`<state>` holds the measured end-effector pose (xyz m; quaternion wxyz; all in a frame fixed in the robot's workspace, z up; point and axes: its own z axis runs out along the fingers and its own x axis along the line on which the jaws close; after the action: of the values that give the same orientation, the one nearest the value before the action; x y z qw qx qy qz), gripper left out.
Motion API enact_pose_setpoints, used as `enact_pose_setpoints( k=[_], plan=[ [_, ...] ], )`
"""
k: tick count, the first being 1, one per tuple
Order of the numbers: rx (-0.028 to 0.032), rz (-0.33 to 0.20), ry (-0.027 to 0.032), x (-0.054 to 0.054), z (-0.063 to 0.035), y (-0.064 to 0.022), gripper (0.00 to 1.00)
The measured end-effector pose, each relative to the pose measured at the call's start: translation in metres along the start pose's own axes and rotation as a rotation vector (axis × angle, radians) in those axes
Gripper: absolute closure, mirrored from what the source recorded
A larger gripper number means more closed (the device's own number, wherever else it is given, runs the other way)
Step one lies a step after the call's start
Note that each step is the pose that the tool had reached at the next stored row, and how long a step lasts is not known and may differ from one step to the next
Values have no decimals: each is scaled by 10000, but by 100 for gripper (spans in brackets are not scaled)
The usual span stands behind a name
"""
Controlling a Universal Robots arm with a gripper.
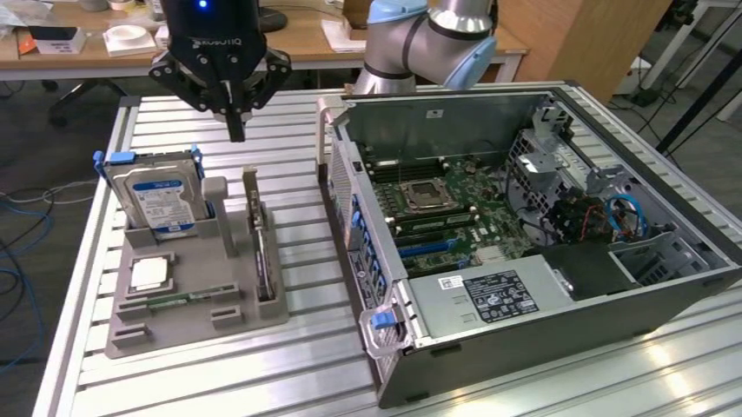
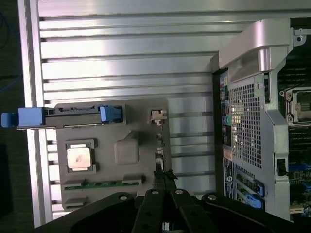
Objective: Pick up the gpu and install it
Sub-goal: 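Reach for the gpu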
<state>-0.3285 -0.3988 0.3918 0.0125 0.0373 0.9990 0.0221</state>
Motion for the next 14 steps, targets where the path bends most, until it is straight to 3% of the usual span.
enact_pose_setpoints(
  k=[14],
  plan=[
    [1,0,1,133,-4,-10,89]
  ],
)
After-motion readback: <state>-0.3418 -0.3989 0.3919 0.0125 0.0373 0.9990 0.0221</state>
